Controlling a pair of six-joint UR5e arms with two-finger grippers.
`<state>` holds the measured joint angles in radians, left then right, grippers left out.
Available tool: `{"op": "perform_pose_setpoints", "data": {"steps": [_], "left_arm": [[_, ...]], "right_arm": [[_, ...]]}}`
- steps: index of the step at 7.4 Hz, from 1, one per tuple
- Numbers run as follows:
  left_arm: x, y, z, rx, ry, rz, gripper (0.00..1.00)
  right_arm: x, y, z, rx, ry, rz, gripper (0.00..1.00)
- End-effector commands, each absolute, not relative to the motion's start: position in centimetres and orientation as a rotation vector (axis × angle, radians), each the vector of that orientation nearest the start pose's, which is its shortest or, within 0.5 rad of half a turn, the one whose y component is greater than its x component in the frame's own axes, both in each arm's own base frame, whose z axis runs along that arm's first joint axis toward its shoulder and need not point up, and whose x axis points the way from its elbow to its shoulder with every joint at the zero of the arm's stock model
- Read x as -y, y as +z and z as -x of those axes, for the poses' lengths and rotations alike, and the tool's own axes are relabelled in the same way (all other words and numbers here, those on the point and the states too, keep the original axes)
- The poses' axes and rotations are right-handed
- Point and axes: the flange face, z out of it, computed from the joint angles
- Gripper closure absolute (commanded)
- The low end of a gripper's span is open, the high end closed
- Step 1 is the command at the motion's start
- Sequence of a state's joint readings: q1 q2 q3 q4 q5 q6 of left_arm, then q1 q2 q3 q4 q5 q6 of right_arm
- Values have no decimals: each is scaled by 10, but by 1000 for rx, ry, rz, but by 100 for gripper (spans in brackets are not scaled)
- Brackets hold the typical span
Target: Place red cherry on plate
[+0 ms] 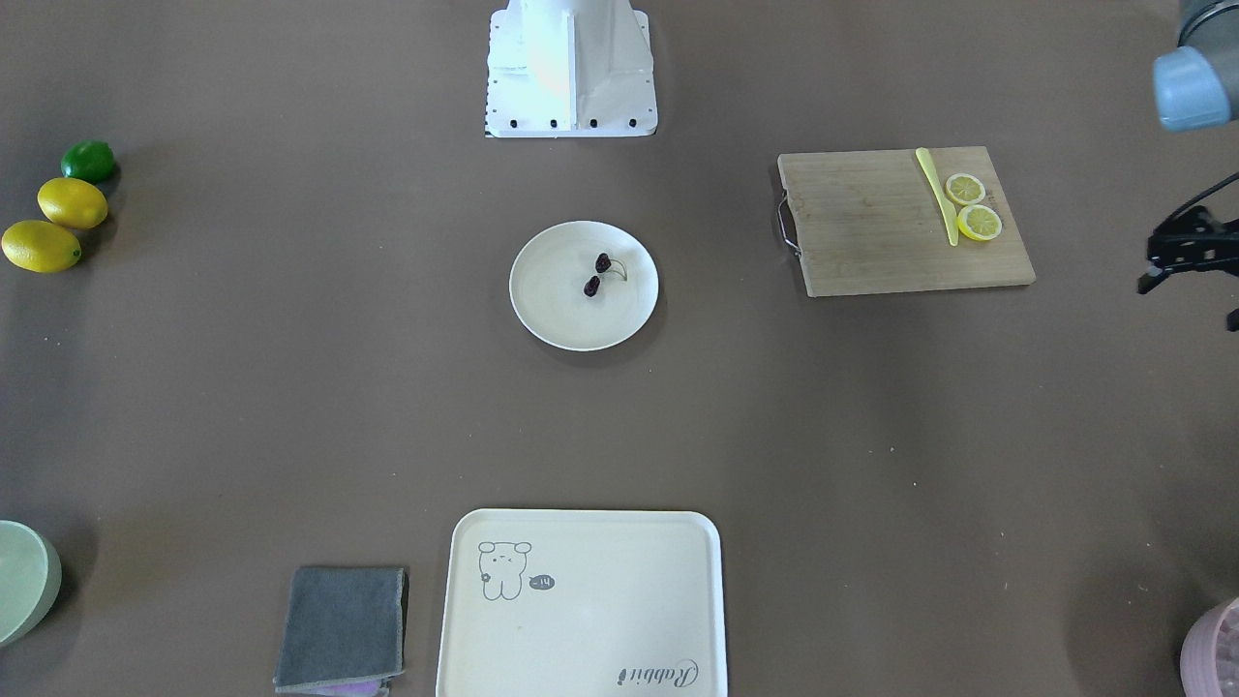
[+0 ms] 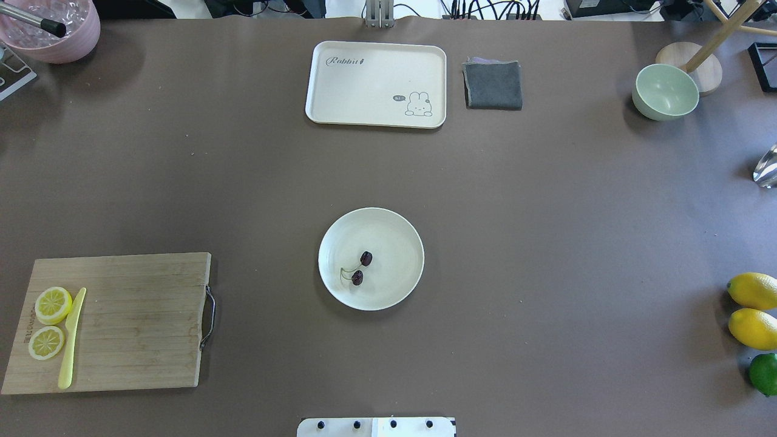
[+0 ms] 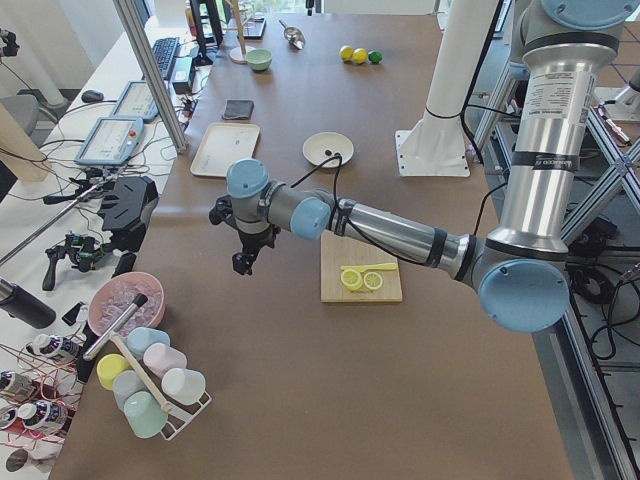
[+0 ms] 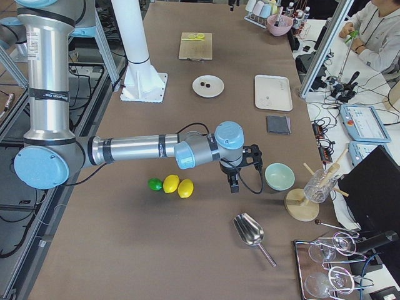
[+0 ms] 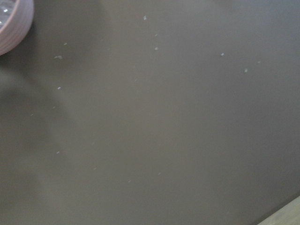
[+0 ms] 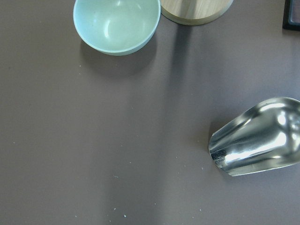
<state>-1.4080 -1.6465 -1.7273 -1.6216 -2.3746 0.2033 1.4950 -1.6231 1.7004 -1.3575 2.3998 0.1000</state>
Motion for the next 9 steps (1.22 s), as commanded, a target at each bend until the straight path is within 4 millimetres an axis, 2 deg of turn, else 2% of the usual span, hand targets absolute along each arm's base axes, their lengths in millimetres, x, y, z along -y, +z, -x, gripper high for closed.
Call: {"op": "perform_pose_setpoints", "data": {"steps": [1, 2, 3, 4, 5, 6, 9], "left_arm": [[484, 592, 21, -812, 421, -198, 3], [475, 599, 22, -813, 414, -187, 3], [474, 596, 24, -812, 406, -184, 3], [472, 598, 46, -814, 339, -153, 3], [469, 592, 59, -820, 293, -116, 3], [462, 587, 60, -822, 283, -94, 2], [455, 600, 60, -818, 275, -69, 2]], "right_arm": [[480, 610, -34, 843, -101, -195, 0], [476, 617, -35, 841, -97, -184, 0], [475, 621, -35, 841, -94, -177, 0], [475, 617, -35, 843, -96, -184, 0], [479, 614, -35, 842, -99, -191, 0], [482, 613, -35, 840, -100, -192, 0], [483, 607, -34, 847, -96, -200, 0]]}}
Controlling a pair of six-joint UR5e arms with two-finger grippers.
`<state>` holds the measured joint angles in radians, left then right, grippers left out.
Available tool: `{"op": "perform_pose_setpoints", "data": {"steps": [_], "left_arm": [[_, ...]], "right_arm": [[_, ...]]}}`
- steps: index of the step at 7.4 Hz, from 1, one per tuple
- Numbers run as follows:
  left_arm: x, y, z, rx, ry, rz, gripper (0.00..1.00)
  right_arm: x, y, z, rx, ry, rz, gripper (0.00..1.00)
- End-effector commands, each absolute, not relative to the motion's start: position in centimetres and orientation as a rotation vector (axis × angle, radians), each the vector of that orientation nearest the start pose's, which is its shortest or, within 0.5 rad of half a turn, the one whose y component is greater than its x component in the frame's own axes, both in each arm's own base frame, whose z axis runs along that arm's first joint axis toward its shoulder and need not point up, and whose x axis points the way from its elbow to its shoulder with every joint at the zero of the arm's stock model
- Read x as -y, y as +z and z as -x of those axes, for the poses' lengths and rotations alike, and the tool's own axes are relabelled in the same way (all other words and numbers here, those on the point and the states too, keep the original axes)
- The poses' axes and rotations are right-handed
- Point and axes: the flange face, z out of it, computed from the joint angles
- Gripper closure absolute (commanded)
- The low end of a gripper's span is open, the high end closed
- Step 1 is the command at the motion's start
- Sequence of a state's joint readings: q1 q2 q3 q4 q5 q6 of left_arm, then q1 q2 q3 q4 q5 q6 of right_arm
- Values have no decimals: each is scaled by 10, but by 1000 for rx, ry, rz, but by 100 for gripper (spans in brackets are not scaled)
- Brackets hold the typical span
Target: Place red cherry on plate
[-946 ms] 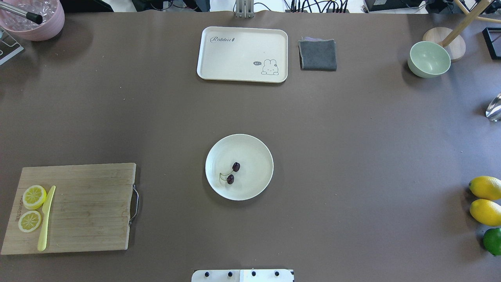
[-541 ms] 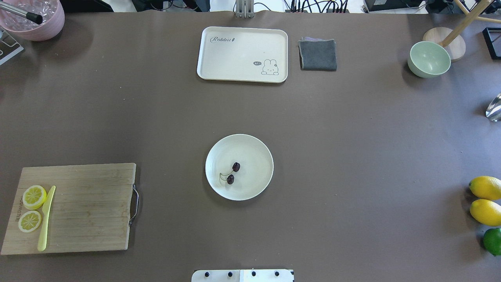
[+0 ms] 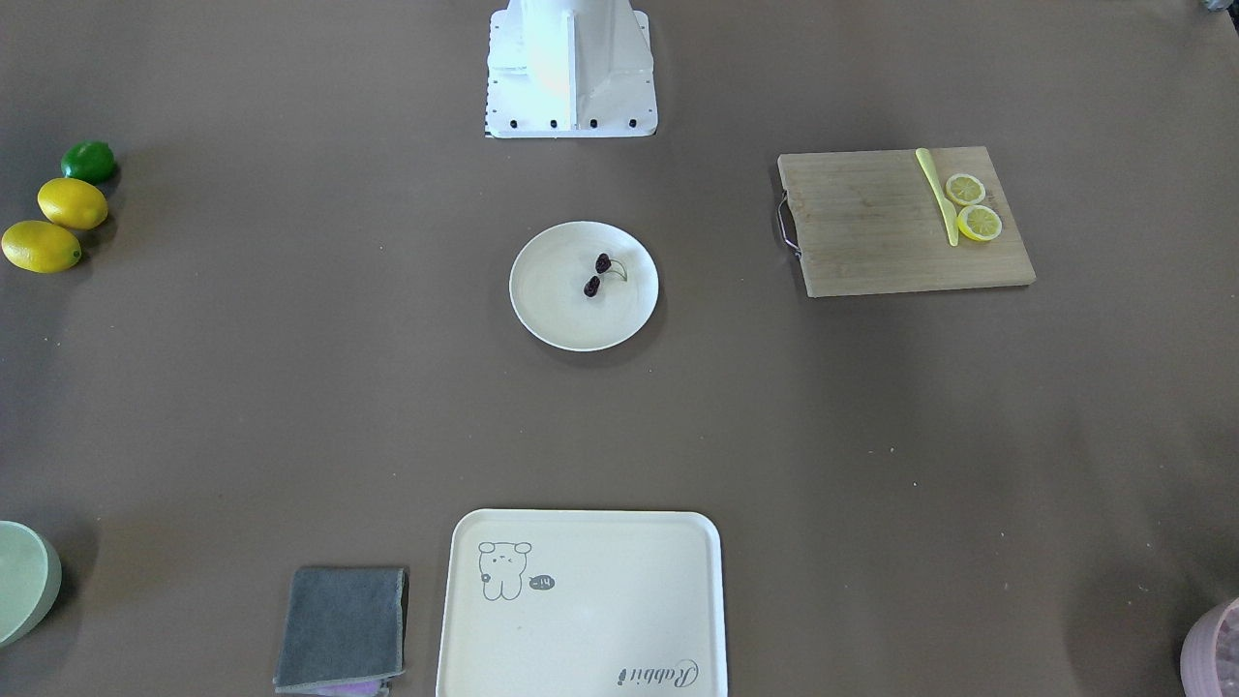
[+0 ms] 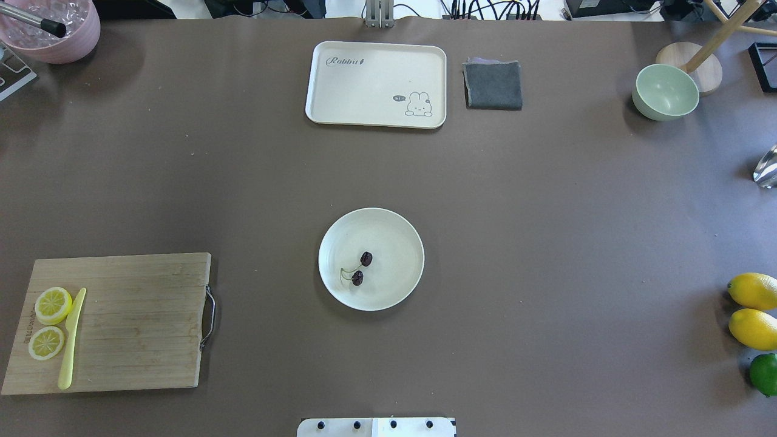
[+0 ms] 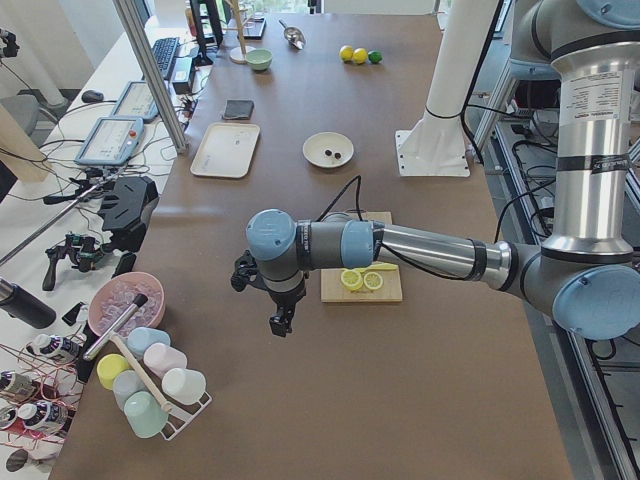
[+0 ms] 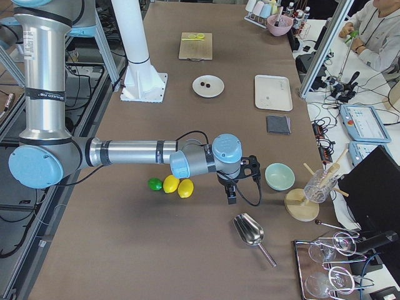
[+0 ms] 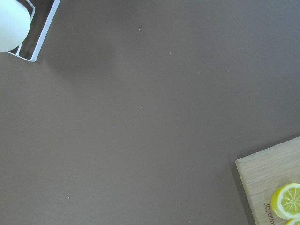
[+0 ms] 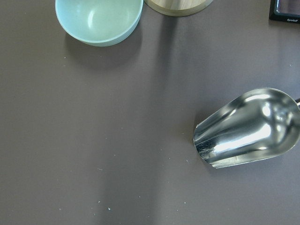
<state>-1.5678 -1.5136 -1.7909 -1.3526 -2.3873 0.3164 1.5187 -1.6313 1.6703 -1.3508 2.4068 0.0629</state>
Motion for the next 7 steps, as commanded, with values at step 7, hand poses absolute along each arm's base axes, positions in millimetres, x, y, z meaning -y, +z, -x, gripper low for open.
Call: {"op": "perform_pose_setpoints", "data": {"steps": [7], "left_arm": [[454, 602, 60, -815, 269, -65, 2]], "right_arm": [[496, 591, -9, 886, -151, -192, 0]]}}
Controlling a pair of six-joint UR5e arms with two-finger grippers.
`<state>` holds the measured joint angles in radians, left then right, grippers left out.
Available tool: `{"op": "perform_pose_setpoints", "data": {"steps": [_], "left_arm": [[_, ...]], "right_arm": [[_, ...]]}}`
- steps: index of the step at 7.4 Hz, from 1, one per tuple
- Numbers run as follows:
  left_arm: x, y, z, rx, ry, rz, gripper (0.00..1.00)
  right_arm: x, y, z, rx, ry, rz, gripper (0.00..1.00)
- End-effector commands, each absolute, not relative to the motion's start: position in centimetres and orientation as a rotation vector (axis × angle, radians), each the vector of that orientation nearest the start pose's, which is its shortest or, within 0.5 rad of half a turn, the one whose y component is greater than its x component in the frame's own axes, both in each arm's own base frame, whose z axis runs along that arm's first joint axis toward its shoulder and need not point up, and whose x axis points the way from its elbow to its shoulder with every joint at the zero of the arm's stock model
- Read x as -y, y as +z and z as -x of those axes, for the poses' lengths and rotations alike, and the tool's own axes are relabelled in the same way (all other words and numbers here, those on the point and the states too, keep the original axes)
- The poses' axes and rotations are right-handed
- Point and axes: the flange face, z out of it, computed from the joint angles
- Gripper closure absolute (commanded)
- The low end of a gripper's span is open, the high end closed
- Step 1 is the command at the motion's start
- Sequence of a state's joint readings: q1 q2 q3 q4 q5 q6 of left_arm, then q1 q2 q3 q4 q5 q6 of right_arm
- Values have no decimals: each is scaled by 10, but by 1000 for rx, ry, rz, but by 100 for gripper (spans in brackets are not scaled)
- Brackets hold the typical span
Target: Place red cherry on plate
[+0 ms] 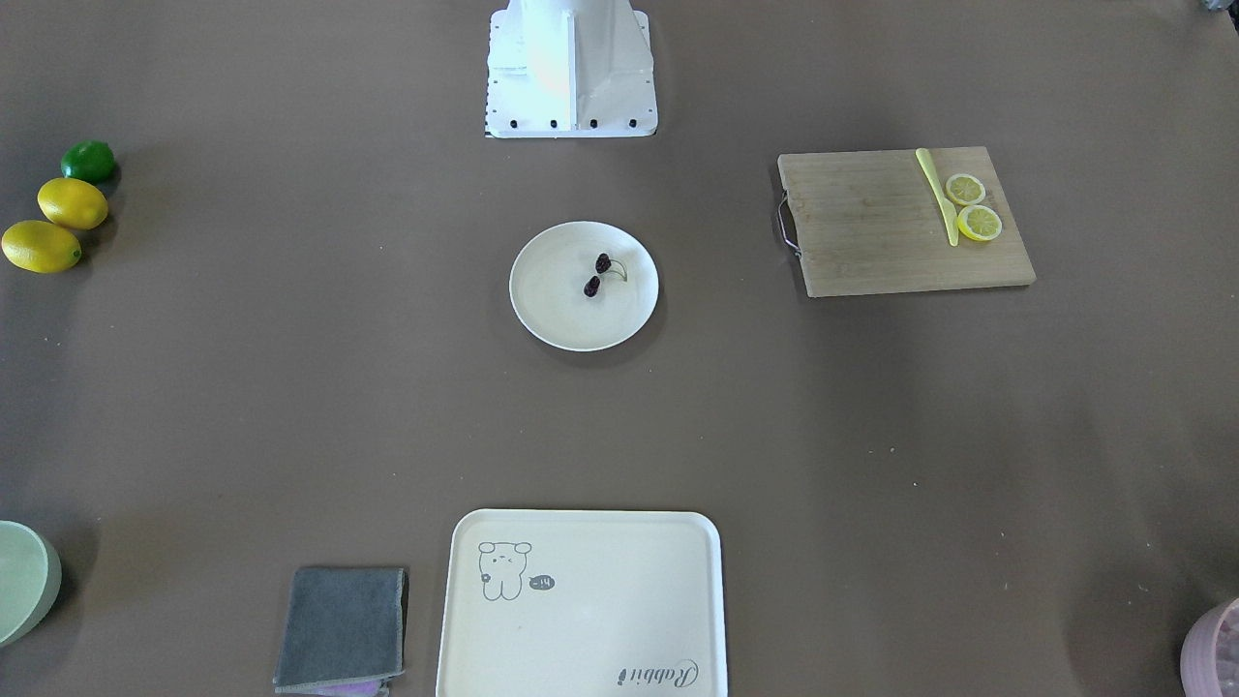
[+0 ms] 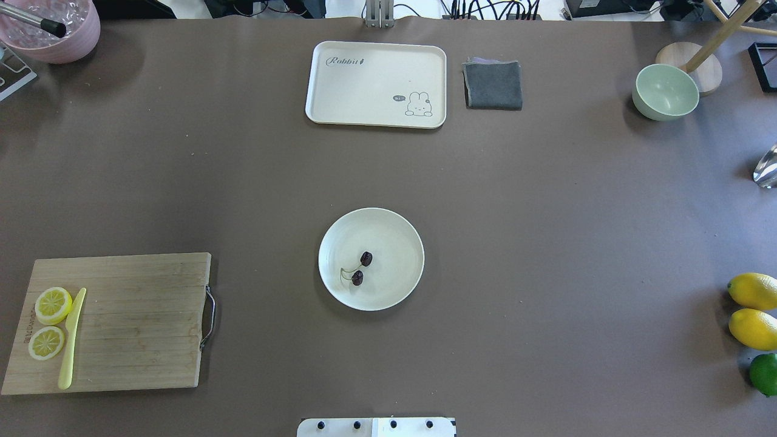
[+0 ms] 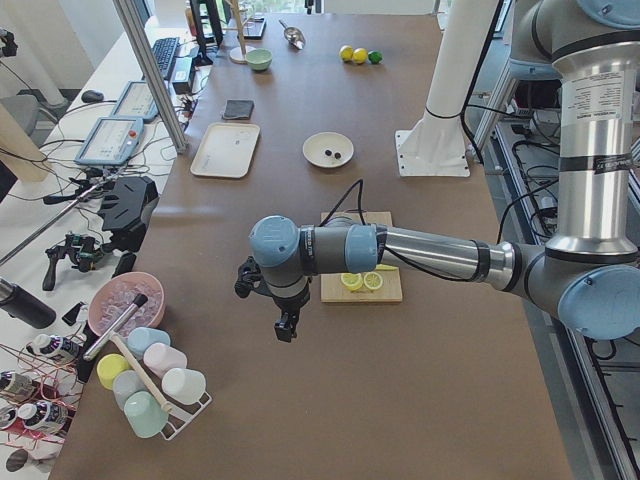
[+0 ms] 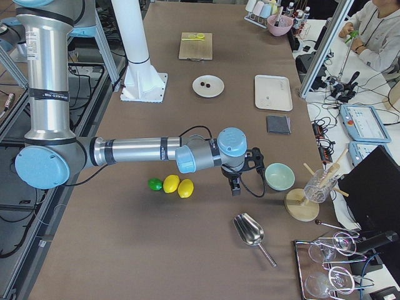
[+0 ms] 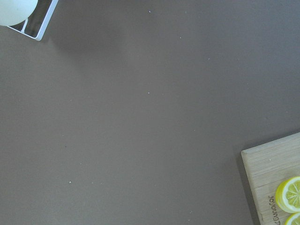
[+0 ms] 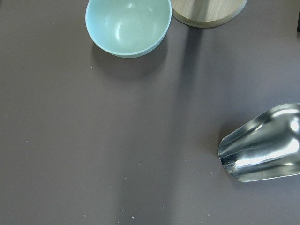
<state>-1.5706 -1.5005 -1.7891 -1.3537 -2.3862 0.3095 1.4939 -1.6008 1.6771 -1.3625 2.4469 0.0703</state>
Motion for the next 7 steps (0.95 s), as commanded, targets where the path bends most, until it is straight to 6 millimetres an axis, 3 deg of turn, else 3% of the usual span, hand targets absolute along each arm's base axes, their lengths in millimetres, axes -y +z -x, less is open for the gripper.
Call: {"op": "perform_pose_setpoints", "data": {"steps": [1, 7], "left_arm": [[455, 598, 60, -814, 274, -73, 2], [454, 603, 60, -815, 270, -63, 2]], "right_arm": [[496, 591, -6, 885, -155, -190, 0], [493, 598, -3, 877, -176, -156, 0]]}}
